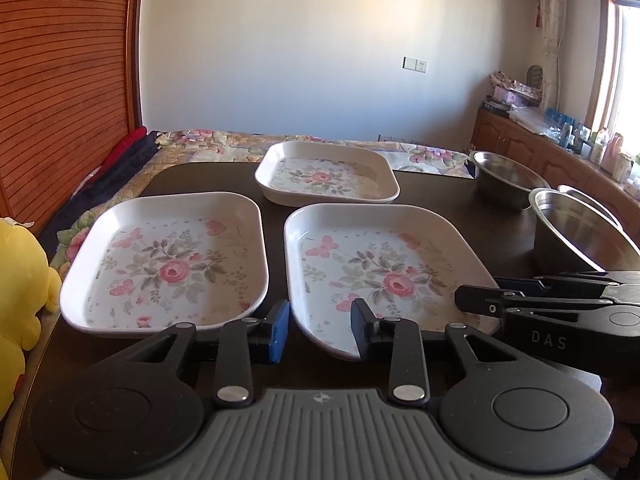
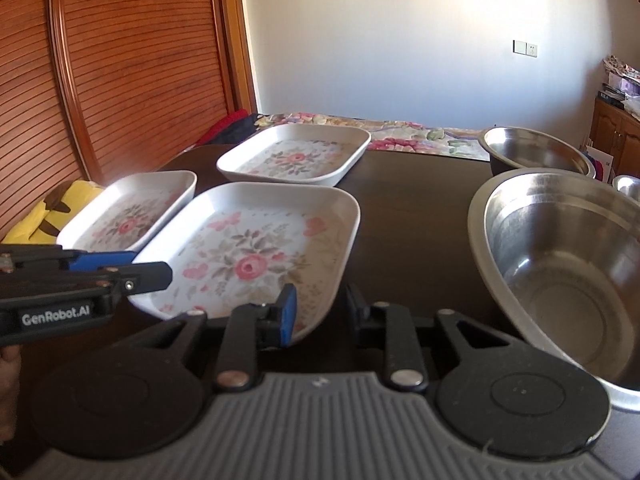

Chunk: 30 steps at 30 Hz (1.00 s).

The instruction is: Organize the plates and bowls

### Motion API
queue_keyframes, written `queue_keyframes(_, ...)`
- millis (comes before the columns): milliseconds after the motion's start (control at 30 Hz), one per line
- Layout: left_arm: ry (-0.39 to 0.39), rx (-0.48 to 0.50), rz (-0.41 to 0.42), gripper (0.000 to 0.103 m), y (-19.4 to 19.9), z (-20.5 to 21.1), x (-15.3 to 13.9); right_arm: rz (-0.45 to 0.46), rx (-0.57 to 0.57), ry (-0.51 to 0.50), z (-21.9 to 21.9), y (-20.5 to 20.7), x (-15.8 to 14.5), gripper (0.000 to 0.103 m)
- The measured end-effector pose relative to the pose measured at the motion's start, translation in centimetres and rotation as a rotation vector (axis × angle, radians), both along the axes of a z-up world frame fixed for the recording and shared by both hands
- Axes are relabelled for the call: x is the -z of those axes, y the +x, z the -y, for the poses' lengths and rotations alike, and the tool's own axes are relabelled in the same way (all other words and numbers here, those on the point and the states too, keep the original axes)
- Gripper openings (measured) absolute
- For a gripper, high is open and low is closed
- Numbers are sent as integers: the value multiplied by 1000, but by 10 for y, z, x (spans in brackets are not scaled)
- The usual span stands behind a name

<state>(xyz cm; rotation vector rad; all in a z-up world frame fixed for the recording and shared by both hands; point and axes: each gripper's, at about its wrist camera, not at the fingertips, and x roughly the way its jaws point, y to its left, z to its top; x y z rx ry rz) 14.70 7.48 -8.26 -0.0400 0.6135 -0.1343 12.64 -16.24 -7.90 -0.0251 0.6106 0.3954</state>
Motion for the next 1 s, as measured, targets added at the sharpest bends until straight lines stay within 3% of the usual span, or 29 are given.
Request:
queue_keyframes(167, 13, -12, -12, 24, 6, 1, 4, 1, 4, 13, 2, 1, 0, 26)
queue_keyframes(200, 13, -16, -17, 21, 7, 1, 5, 1, 3, 20, 3, 1, 0, 21)
queue_keyframes(667, -5, -21, 30, 18, -16, 1, -1, -38, -4, 123, 18, -5, 1, 16)
queue_keyframes(1000, -38, -14, 75, 18, -52, 3, -12, 2, -37, 158, 34, -35, -8, 16)
